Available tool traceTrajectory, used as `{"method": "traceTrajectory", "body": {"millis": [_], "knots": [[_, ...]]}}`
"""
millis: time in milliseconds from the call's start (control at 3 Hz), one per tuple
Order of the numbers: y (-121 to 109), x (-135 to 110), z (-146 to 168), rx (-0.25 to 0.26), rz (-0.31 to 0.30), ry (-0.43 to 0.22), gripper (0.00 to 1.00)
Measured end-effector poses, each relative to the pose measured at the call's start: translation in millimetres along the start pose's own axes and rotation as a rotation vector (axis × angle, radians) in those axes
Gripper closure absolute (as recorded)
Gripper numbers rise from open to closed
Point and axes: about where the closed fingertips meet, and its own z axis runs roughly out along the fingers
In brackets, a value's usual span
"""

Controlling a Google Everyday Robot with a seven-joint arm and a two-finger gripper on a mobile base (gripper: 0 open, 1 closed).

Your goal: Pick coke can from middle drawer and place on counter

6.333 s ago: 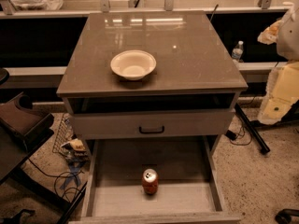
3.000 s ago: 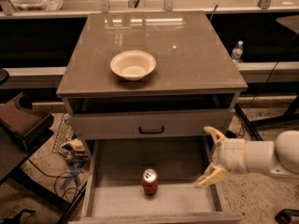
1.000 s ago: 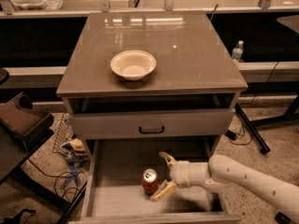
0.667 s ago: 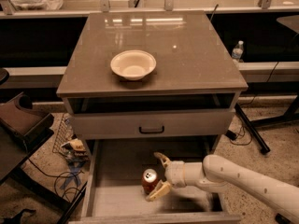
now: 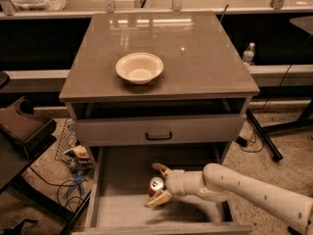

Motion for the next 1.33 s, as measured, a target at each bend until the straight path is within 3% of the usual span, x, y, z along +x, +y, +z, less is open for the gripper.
{"method": "traceTrajectory", "body": {"millis": [667, 1000, 1333], "knots": [[-0.3, 18.4, 8.3, 0.018, 0.021, 0.019, 0.62], [-0.2, 14.5, 6.9, 0.018, 0.021, 0.019, 0.85], [0.5, 14.1, 8.2, 0.015, 0.021, 0.018, 1.0]]}}
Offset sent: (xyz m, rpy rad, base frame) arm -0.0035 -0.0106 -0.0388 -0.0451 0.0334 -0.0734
